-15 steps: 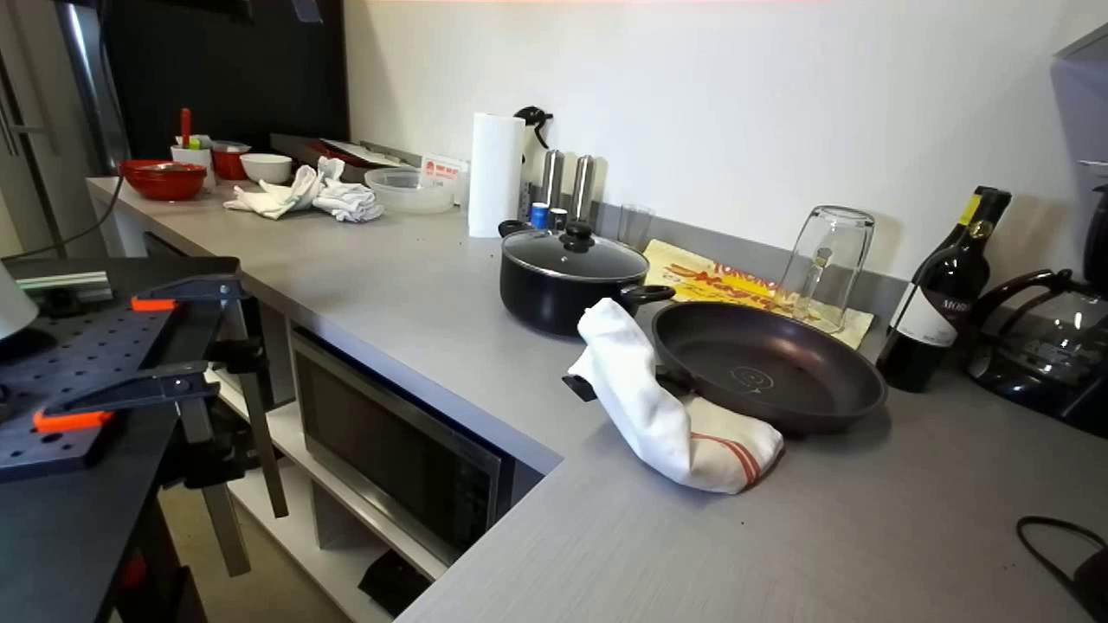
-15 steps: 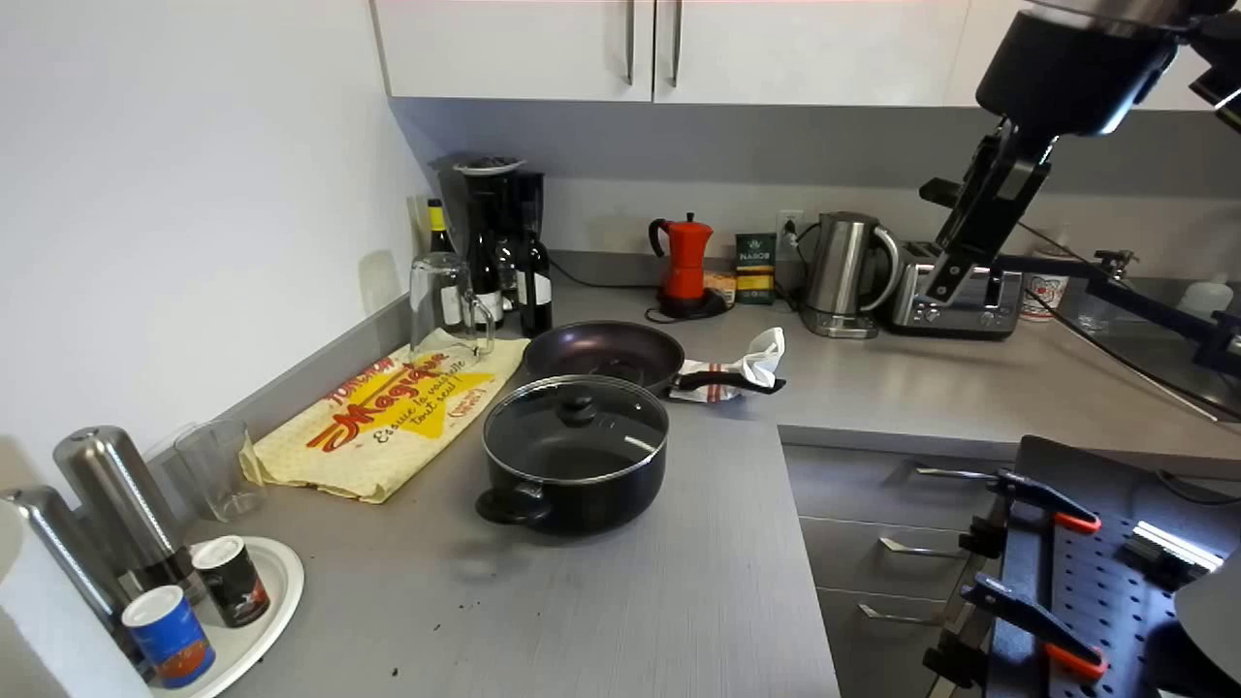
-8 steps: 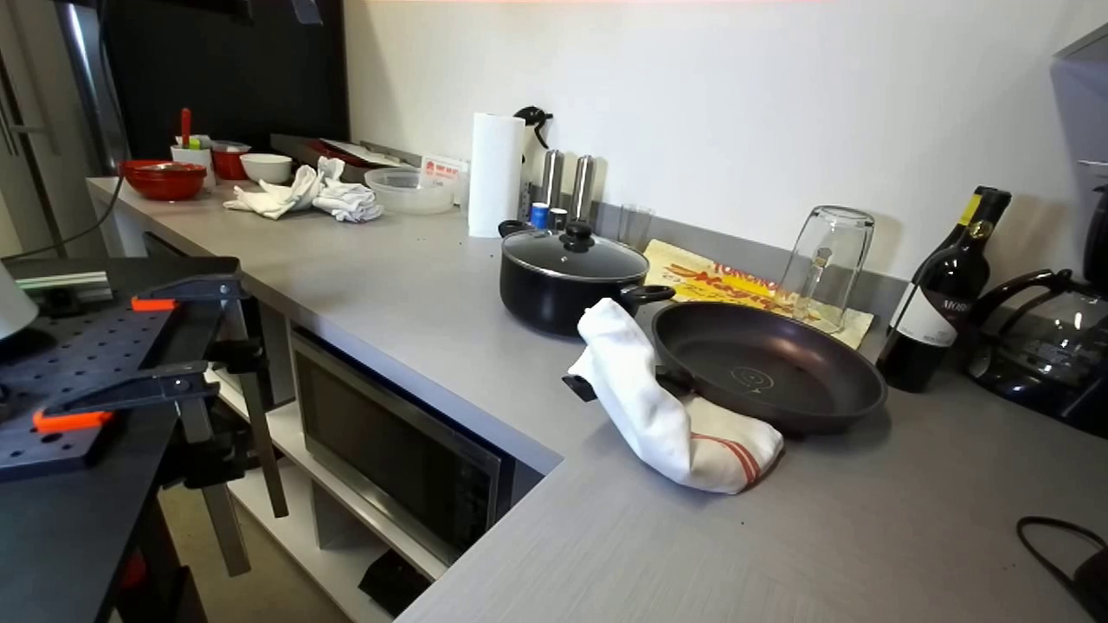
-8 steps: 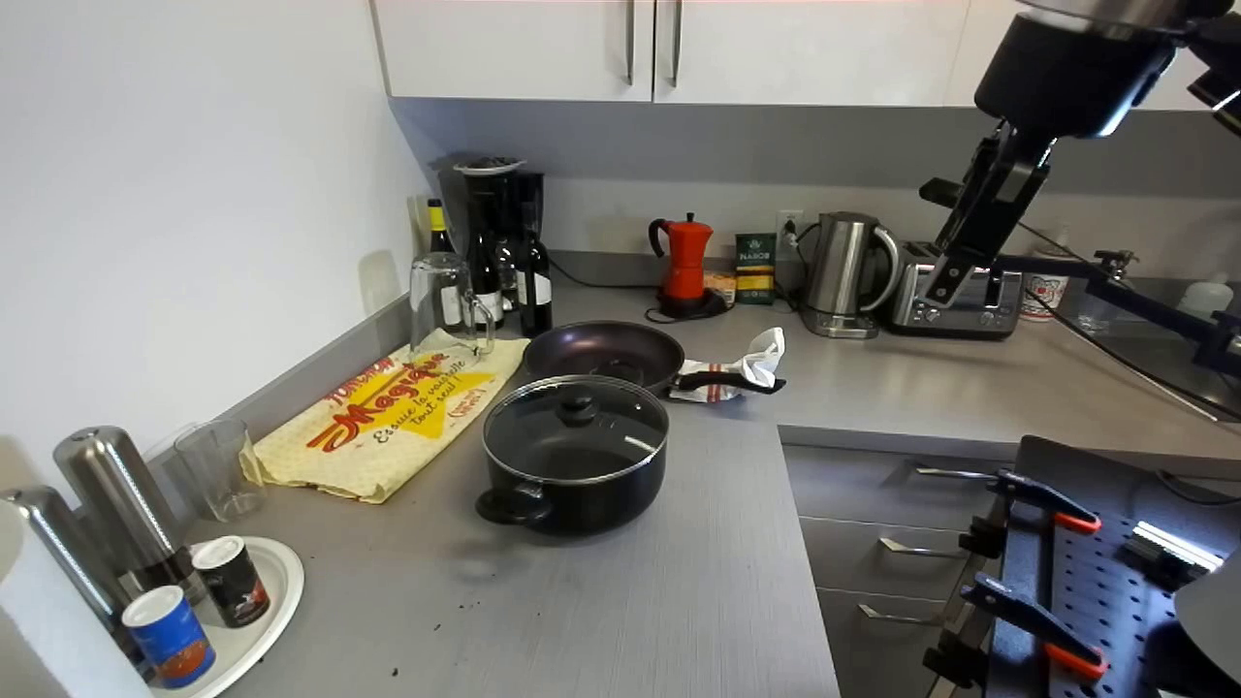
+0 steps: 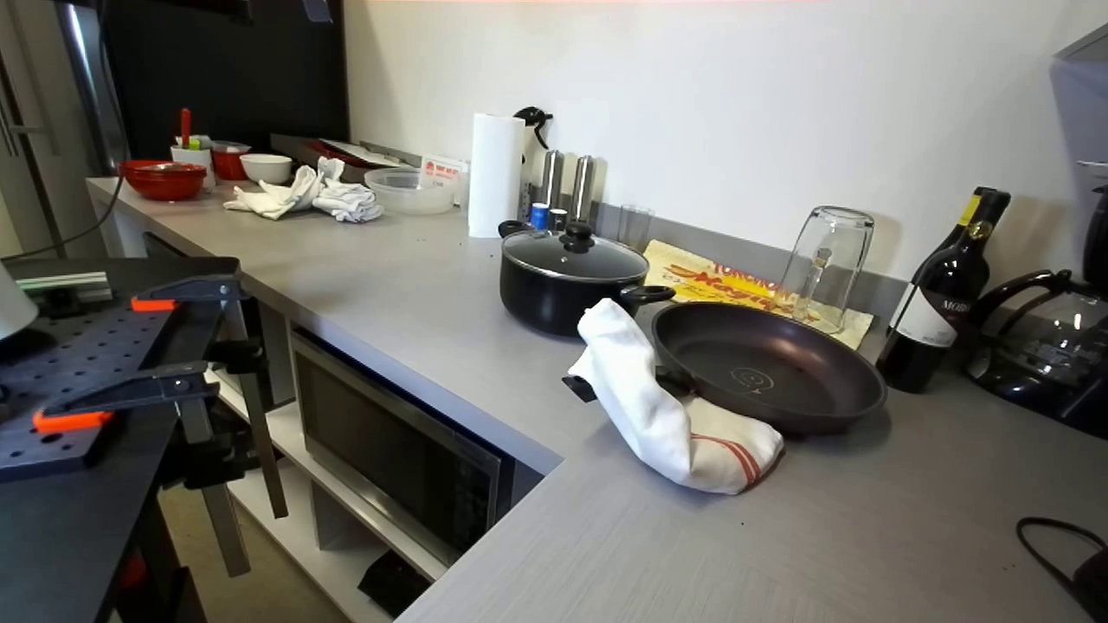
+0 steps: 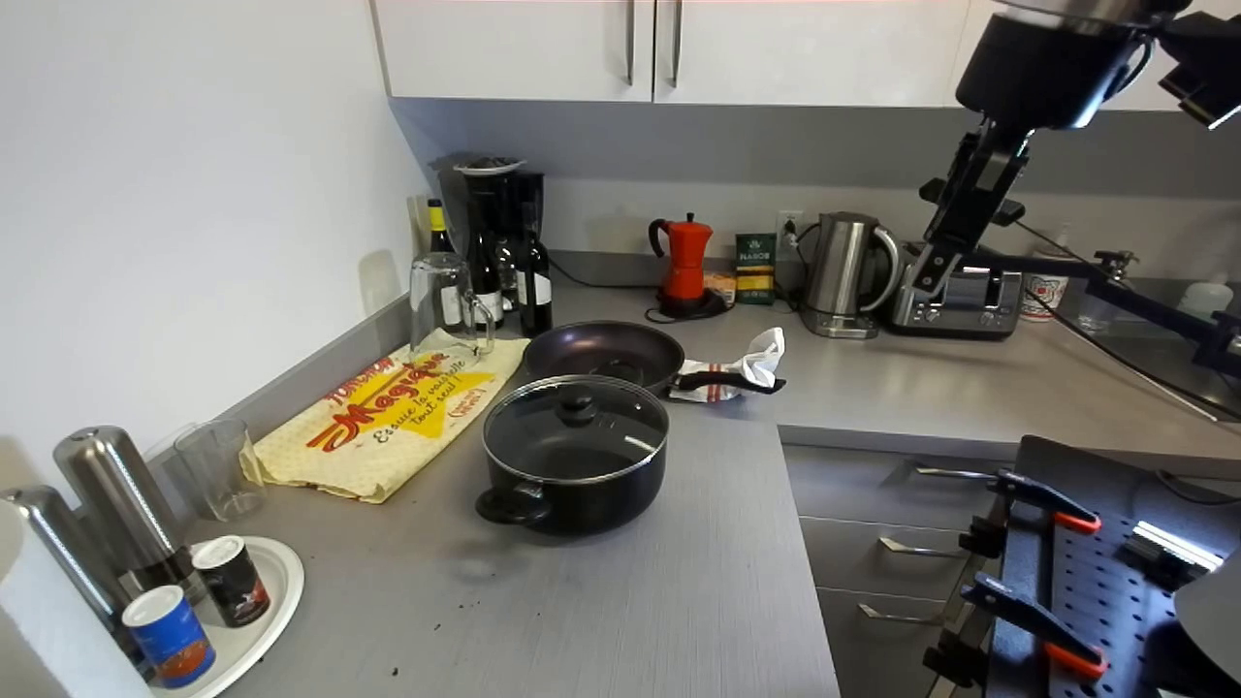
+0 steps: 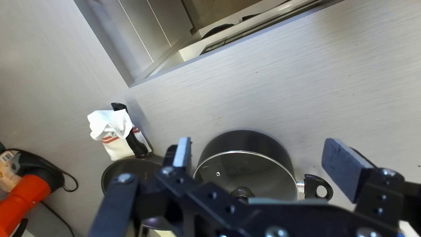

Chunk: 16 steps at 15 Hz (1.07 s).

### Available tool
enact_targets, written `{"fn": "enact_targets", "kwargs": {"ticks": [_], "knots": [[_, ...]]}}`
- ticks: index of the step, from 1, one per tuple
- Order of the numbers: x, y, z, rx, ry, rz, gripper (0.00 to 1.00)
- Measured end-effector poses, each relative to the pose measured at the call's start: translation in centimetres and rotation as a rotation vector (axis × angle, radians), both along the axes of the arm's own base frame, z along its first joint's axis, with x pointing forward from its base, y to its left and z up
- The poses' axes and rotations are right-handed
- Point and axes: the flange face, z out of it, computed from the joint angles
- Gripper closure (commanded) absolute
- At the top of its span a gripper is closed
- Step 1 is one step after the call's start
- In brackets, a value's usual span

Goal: Remove the lid from the pot

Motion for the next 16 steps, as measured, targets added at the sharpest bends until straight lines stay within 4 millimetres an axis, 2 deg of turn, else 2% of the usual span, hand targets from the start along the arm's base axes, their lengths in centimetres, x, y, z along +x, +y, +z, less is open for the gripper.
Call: {"fn": "enact_targets", "kwargs": {"ticks": [4,7,11,16], "knots": [[2.7,-1.9,-0.9,0.028,0.040,0.033,0.00],[5.2,-2.5,-2.1,0.045,0.064,0.073,0.00],[9.4,-2.3,-3.7,0.054,0.107,0.115,0.00],[15.3,-1.0,-5.7,0.061,0.171,0.148,0.00]]}}
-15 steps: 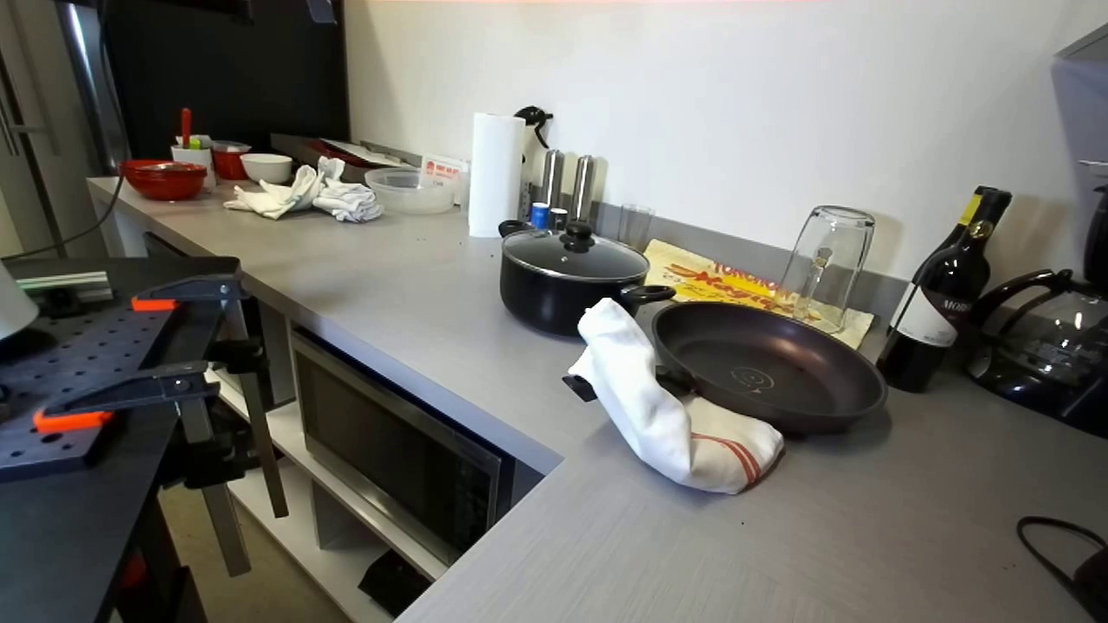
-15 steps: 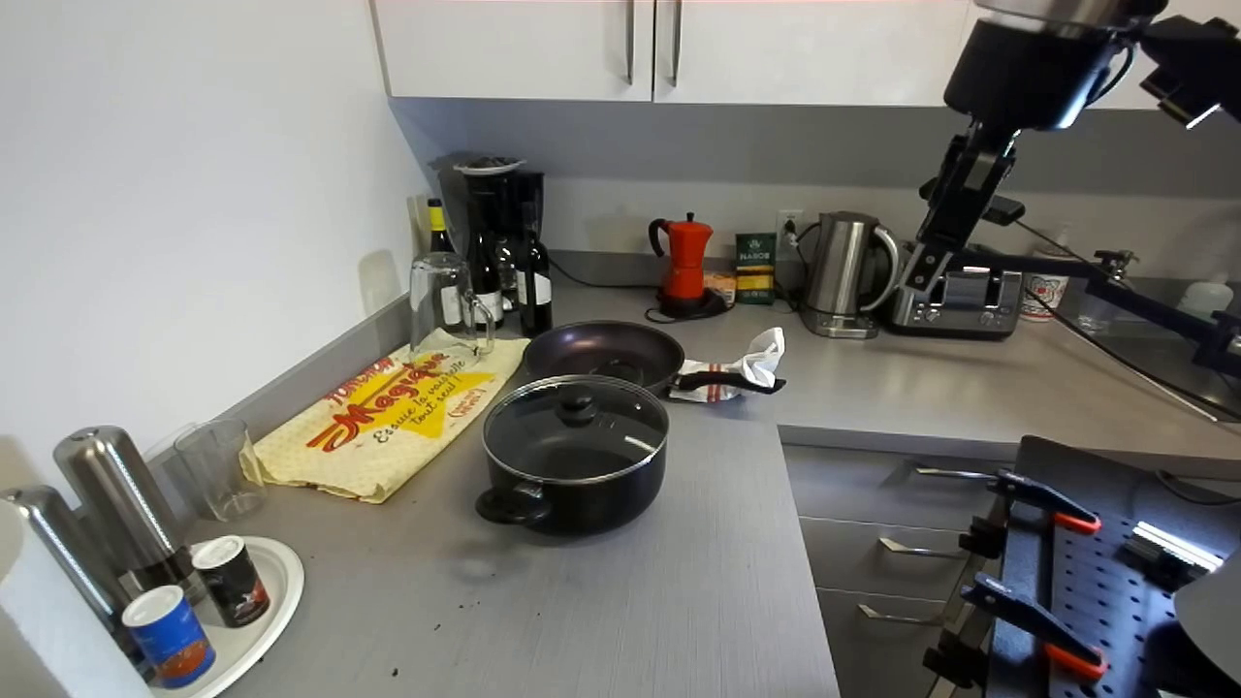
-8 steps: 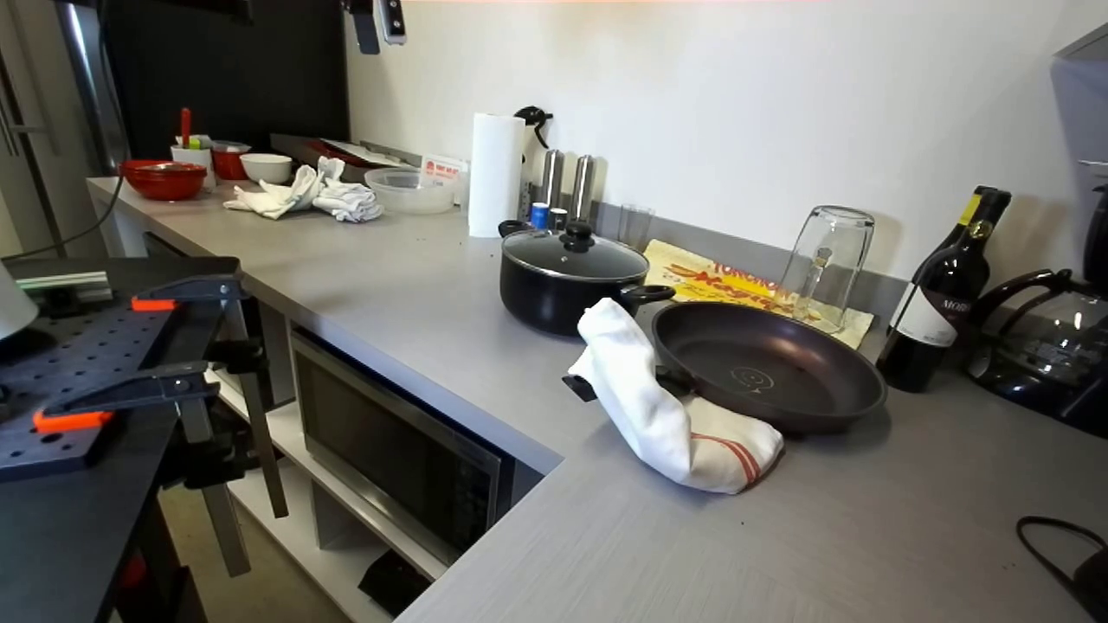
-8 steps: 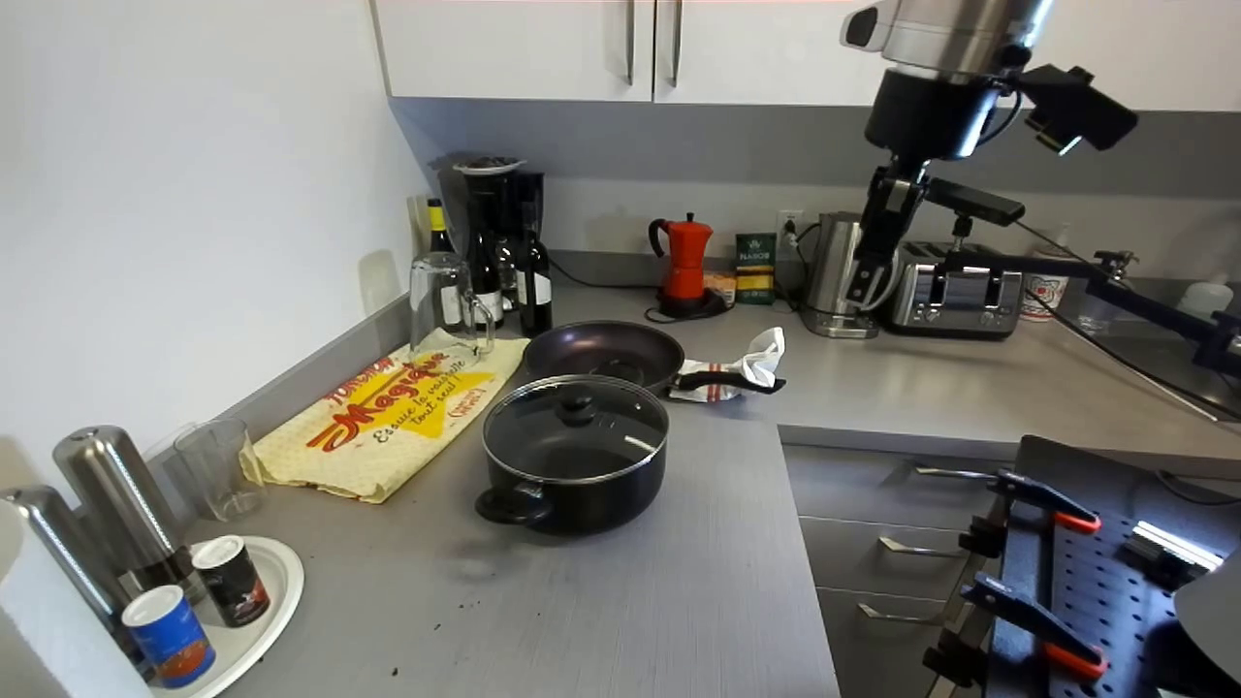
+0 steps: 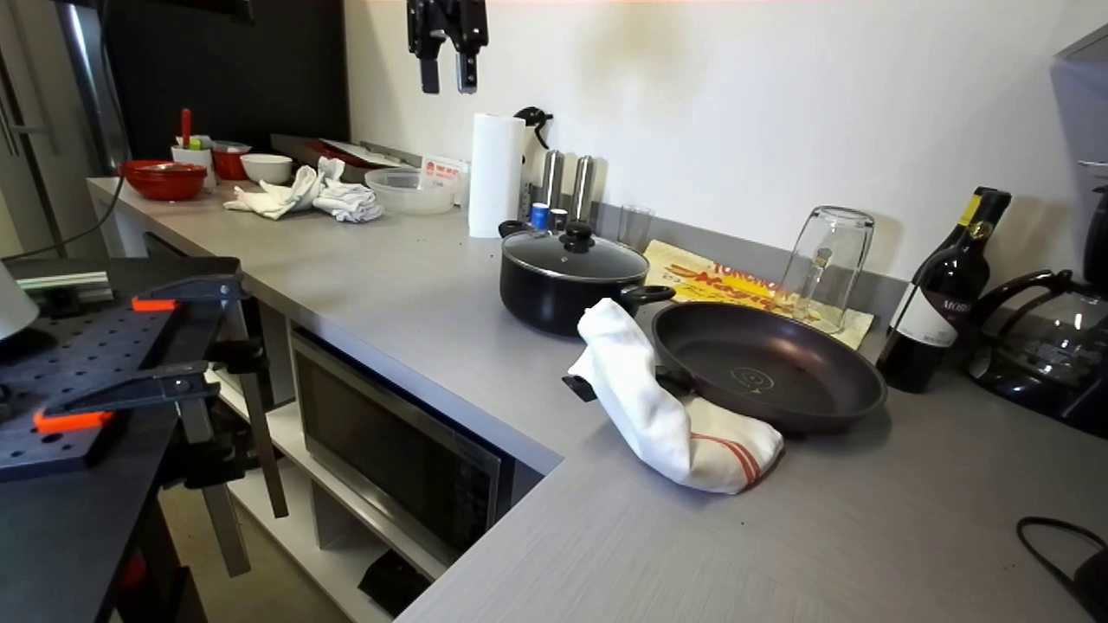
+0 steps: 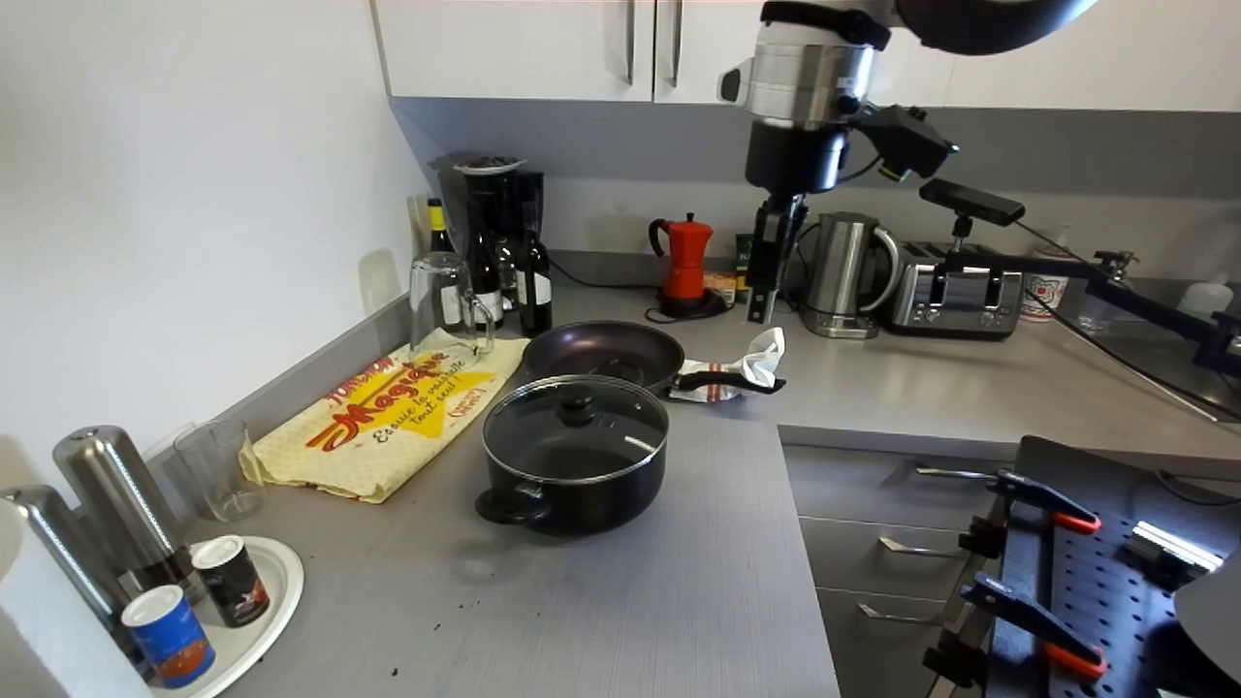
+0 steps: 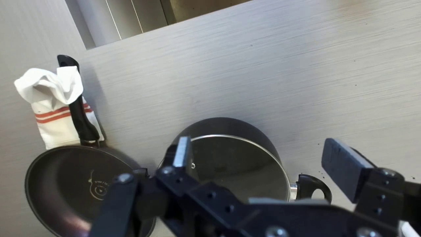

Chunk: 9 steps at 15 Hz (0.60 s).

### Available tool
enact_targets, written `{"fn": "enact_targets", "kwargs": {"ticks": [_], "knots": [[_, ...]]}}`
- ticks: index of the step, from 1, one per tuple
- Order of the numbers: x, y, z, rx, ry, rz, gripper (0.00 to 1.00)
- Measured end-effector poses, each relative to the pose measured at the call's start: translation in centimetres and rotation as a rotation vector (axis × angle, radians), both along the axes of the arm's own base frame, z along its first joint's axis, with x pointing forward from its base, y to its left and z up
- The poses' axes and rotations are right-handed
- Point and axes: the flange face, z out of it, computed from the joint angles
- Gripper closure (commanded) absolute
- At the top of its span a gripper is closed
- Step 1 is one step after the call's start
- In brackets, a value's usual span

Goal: Remove the lid from the pot

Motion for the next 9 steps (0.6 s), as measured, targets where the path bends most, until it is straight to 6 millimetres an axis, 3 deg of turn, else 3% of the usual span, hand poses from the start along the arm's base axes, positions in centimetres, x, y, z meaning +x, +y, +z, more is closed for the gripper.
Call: {"fn": "enact_targets", "kwargs": {"ticks": [9], "knots": [[10.4,1.3,-3.2,0.011,0.070,0.040,0.00]]}}
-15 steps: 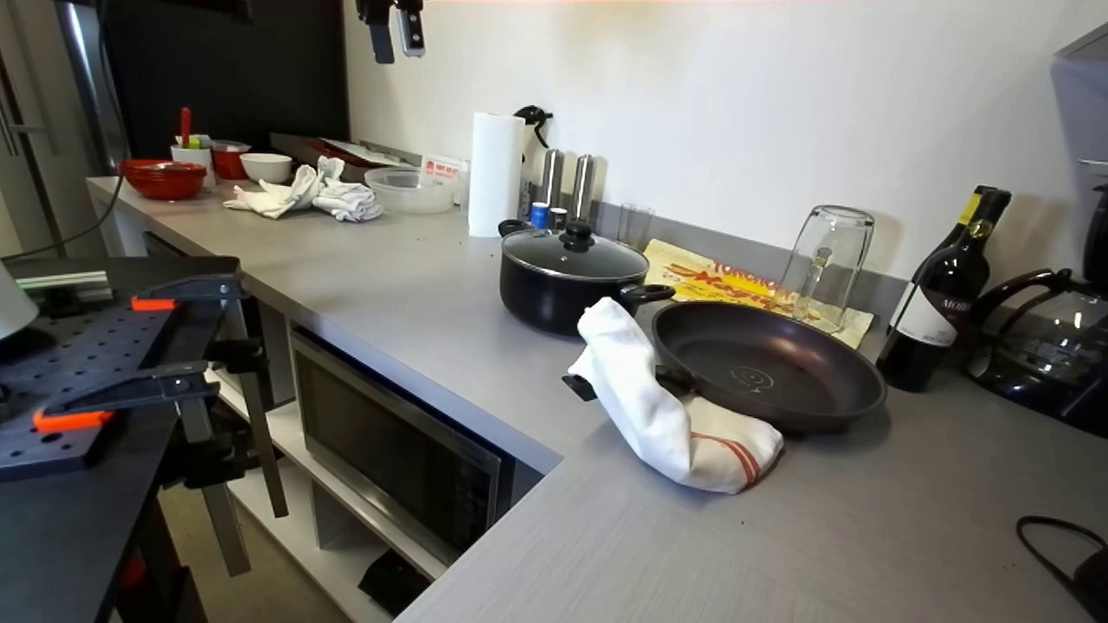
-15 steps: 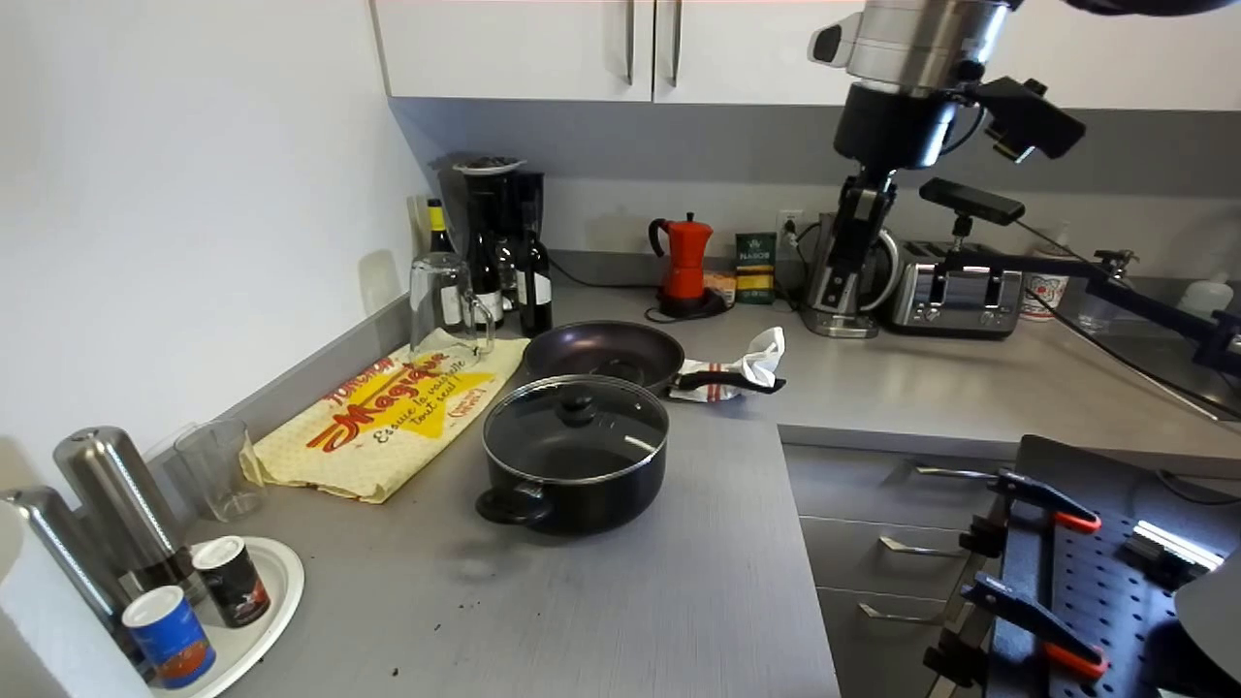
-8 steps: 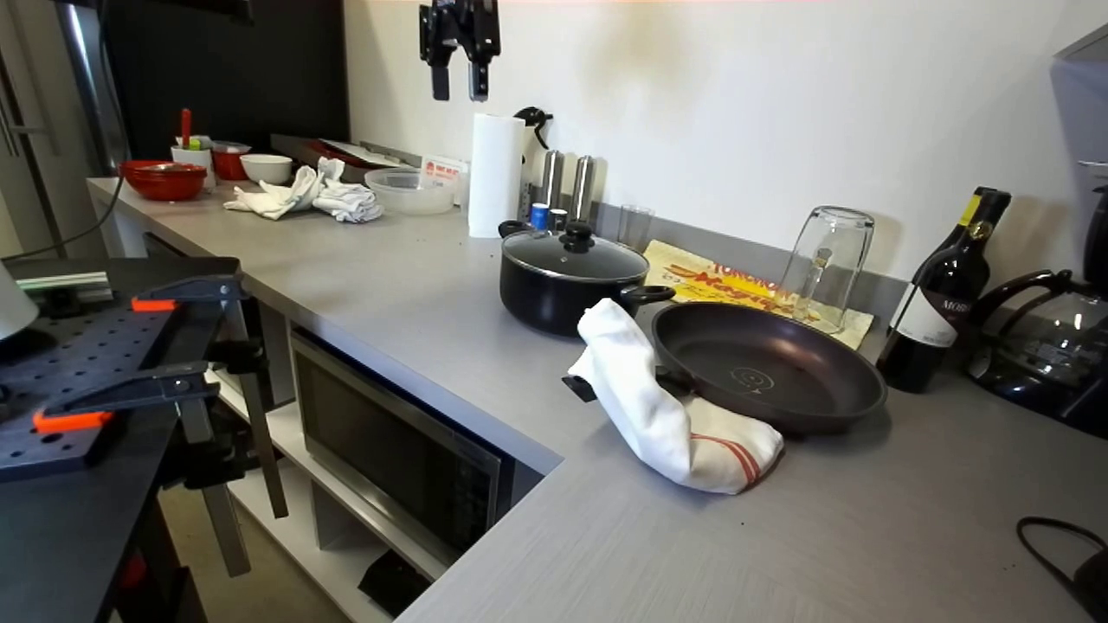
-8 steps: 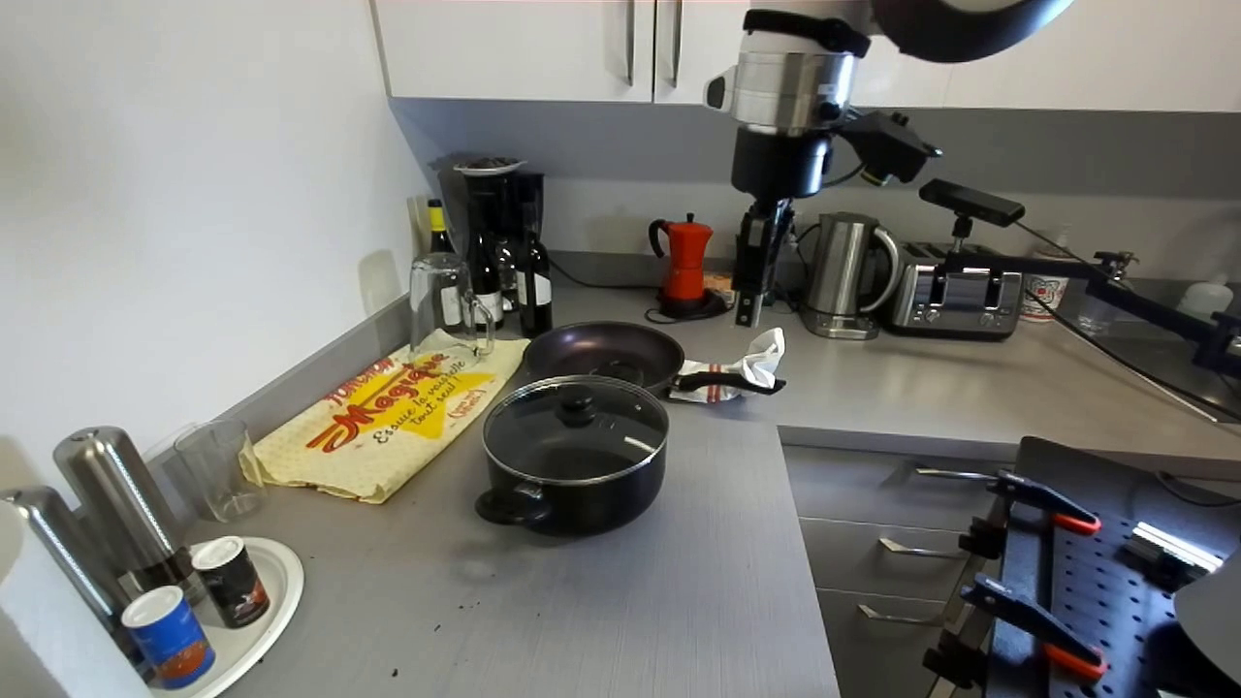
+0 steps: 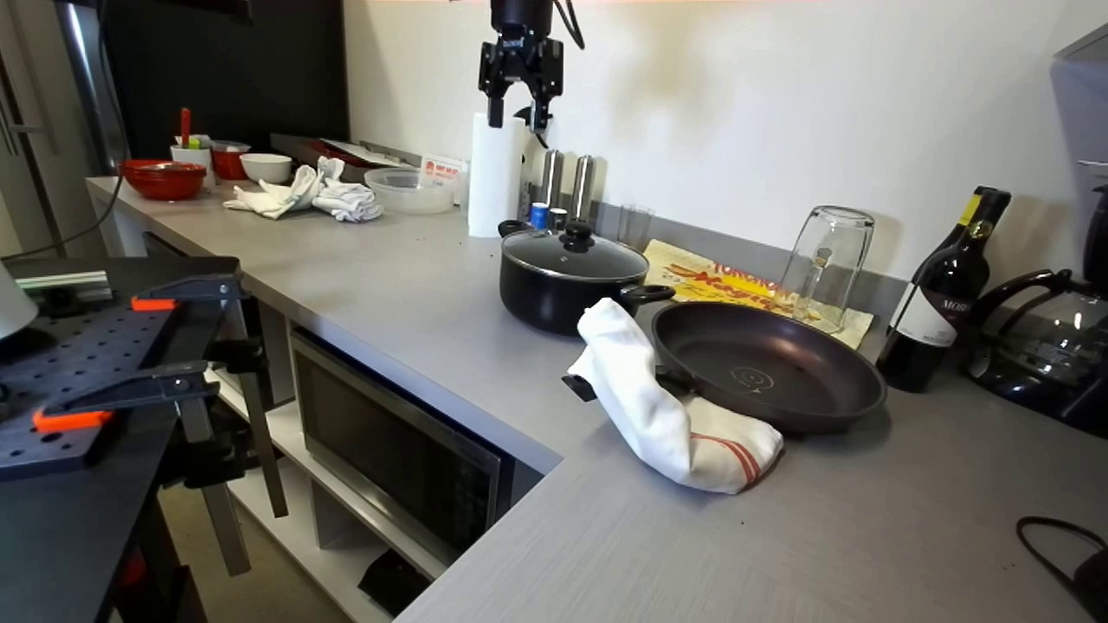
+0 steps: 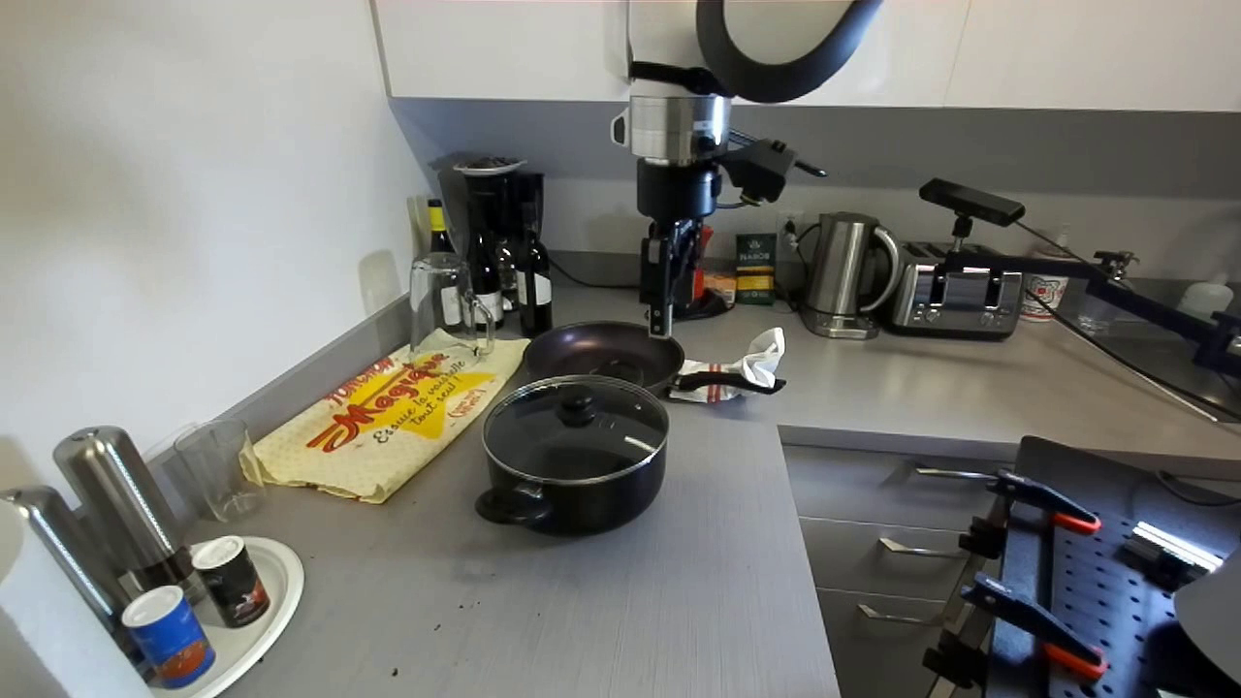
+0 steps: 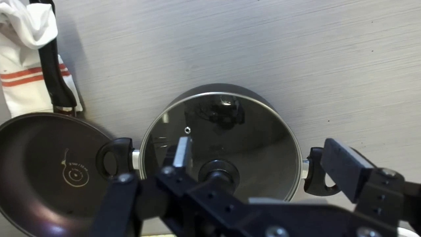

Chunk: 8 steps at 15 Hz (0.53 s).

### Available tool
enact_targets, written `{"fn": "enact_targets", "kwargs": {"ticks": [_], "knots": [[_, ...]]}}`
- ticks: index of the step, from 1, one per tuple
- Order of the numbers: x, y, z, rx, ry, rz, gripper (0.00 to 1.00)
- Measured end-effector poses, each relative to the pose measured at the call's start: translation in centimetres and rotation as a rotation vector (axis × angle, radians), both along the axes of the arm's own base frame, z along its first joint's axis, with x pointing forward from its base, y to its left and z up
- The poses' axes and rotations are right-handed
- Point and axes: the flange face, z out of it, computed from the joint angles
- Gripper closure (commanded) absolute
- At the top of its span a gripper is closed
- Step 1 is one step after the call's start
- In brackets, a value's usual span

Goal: Remove the lid from the pot

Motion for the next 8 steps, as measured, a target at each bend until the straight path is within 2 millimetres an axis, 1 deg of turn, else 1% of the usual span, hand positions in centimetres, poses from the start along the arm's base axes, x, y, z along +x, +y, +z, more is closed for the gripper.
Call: {"fn": "enact_targets", "kwargs": {"ticks": [4,8], "knots": [[4.2,-0.5,-1.1,-0.005,0.050,0.022,0.00],[7.5,-0.7,-3.0,-0.006,0.100,0.044,0.00]]}}
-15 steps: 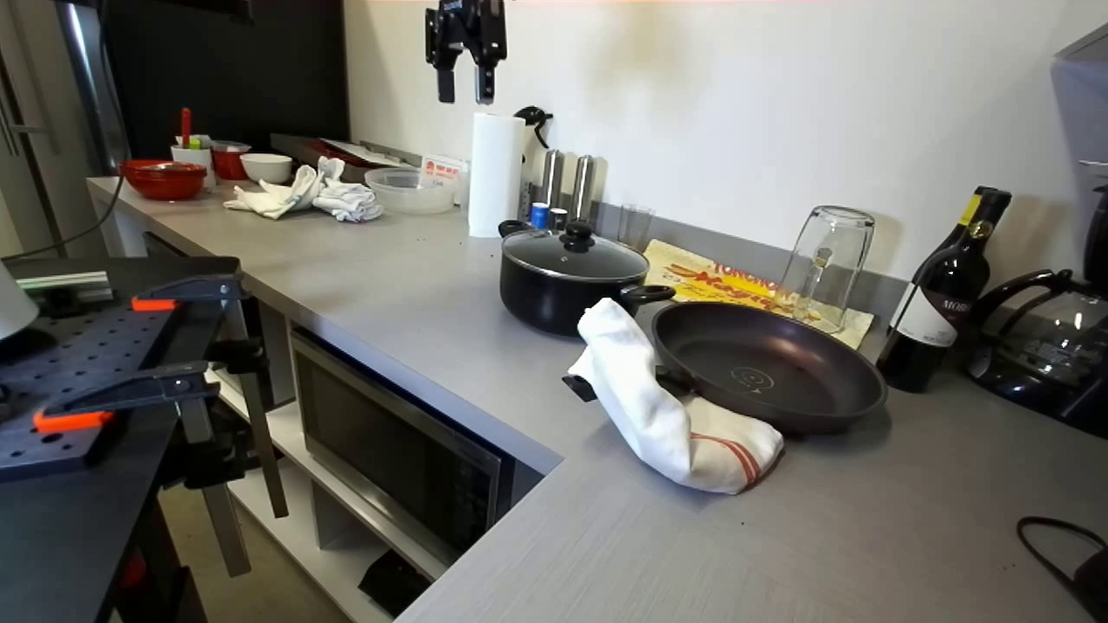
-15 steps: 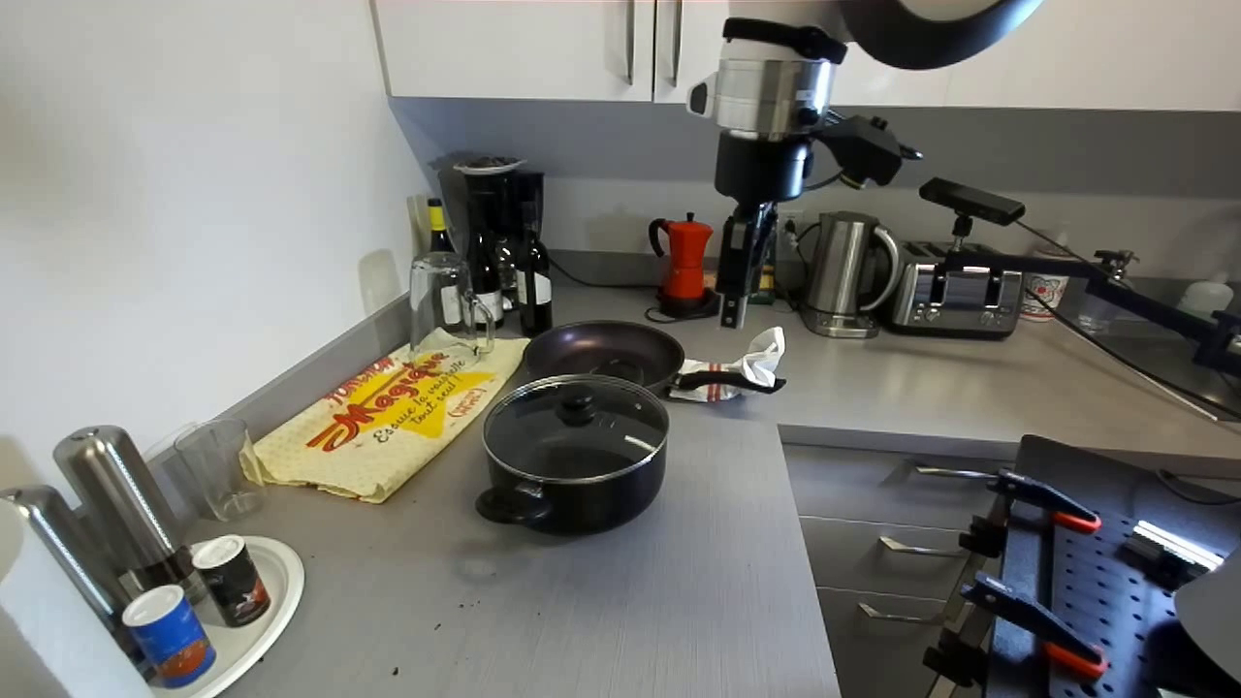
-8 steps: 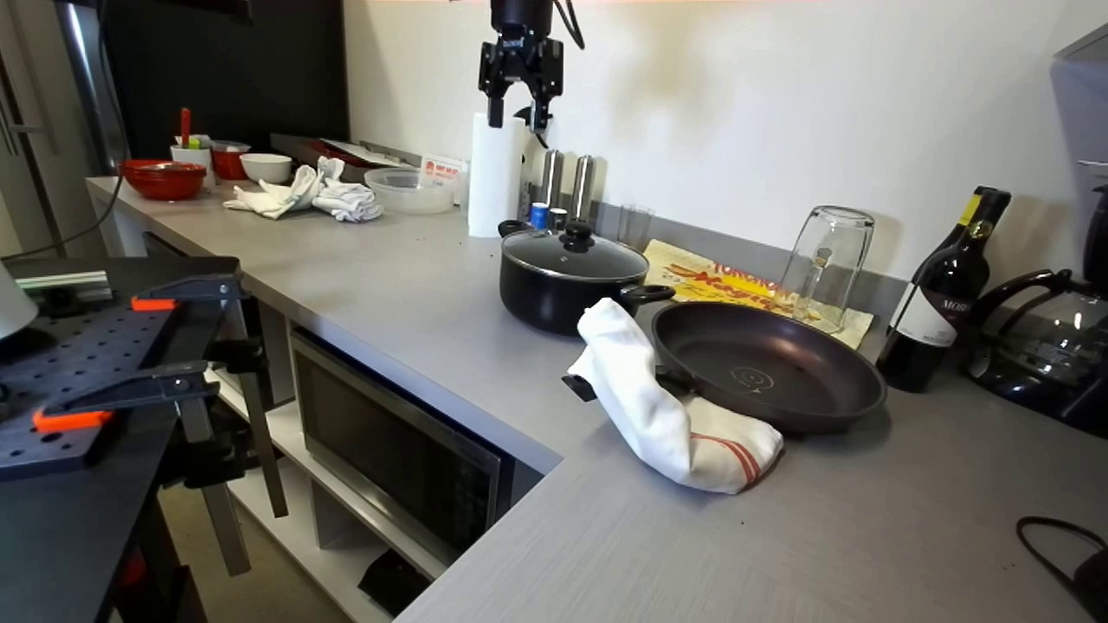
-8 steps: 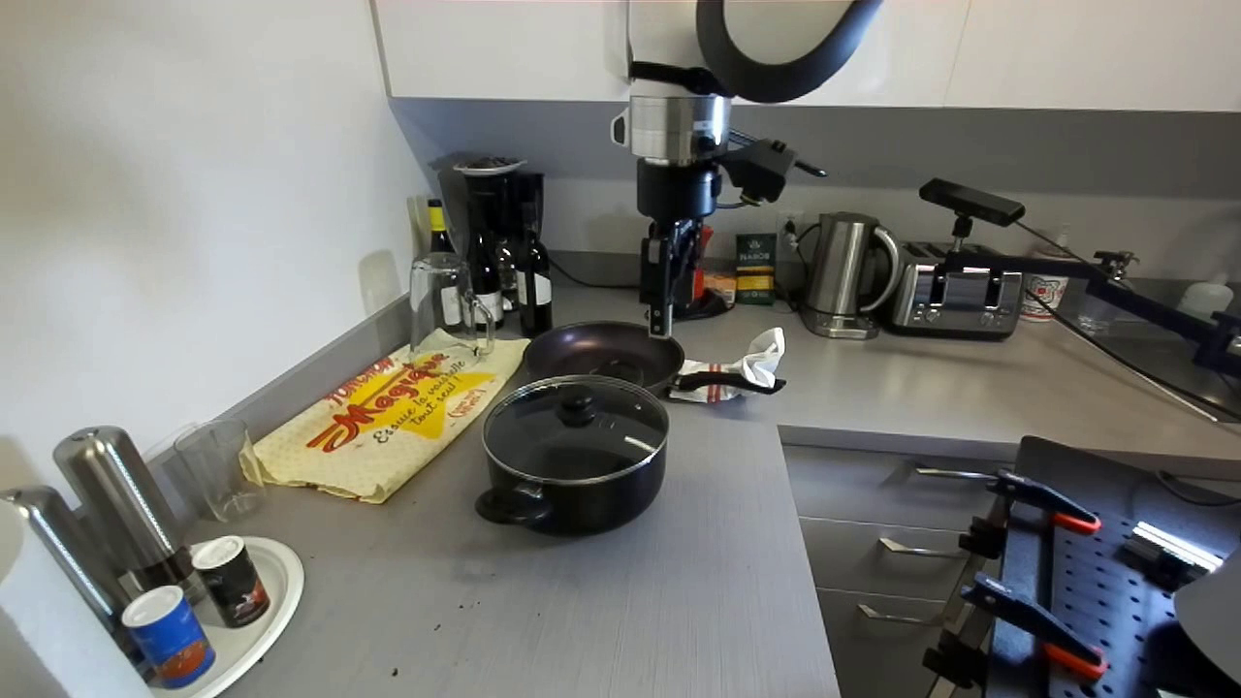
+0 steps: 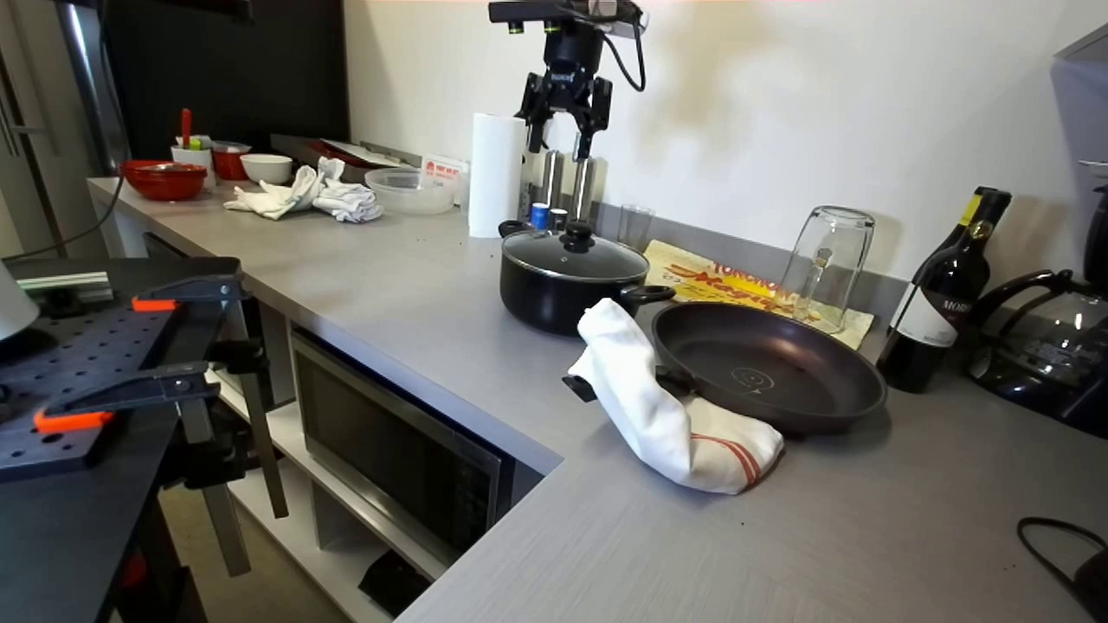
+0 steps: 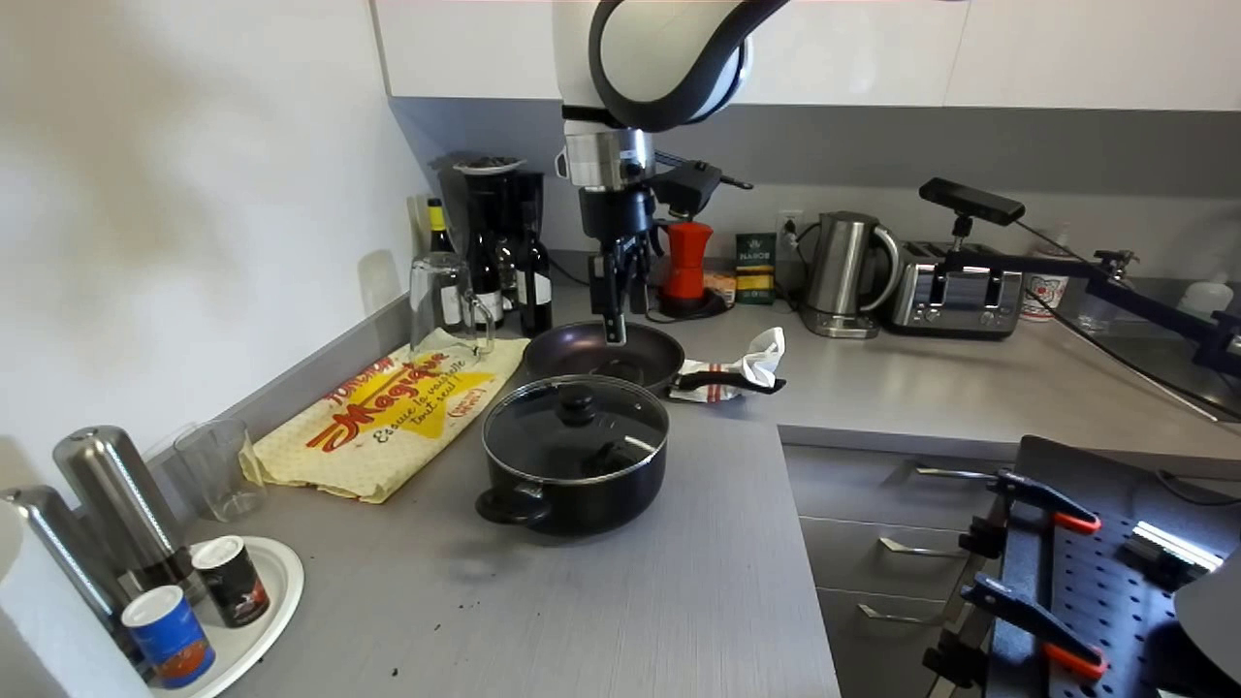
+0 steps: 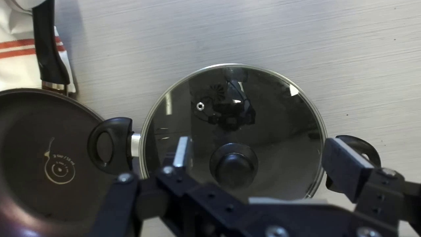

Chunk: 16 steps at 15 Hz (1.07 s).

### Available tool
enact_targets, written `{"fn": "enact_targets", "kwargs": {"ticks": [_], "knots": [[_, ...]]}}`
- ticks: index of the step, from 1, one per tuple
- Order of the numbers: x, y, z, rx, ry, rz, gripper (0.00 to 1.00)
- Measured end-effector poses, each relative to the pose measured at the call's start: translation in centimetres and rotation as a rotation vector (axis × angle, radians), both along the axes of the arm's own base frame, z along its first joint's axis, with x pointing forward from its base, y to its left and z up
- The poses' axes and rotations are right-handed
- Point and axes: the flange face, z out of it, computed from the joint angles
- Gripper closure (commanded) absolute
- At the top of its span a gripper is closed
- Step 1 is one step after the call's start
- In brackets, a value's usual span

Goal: Remove the lid from the pot

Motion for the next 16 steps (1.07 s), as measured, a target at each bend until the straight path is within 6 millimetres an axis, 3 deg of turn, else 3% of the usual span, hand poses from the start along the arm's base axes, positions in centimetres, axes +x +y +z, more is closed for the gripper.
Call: {"fn": "enact_targets", "kwargs": {"ticks": [6,16], "knots": [[2.9,0.5,-3.7,-0.001,0.062,0.022,0.00],[5.9,1.7,-8.4,-0.001,0.136,0.064,0.00]]}}
